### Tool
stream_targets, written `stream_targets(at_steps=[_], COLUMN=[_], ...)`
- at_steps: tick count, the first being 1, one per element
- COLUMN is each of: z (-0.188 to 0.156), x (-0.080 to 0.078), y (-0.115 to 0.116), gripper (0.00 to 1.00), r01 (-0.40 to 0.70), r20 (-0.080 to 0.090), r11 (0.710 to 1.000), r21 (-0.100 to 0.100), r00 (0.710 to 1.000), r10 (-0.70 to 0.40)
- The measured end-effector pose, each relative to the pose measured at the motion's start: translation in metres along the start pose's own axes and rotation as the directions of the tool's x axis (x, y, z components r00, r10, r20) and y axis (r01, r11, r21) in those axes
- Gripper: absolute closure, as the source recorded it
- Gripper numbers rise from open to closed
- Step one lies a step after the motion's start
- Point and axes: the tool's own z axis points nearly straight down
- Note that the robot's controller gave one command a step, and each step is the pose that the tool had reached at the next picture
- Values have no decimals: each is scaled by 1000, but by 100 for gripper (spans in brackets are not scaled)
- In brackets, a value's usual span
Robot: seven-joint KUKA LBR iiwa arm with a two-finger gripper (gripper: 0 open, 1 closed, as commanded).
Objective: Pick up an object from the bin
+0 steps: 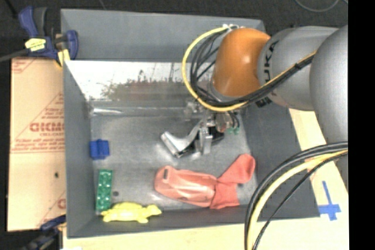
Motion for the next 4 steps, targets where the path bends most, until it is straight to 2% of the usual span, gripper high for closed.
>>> stream_targets(at_steps=[1,3,4], z=[0,-1,0], x=[2,2,-20], y=[1,1,12], gripper=[100,100,100], r01=[1,0,38], r20=[-13,-12,-17], r11=[1000,1000,999], r21=[-3,-3,2], r00=[1000,1000,999], r10=[-1,0,-38])
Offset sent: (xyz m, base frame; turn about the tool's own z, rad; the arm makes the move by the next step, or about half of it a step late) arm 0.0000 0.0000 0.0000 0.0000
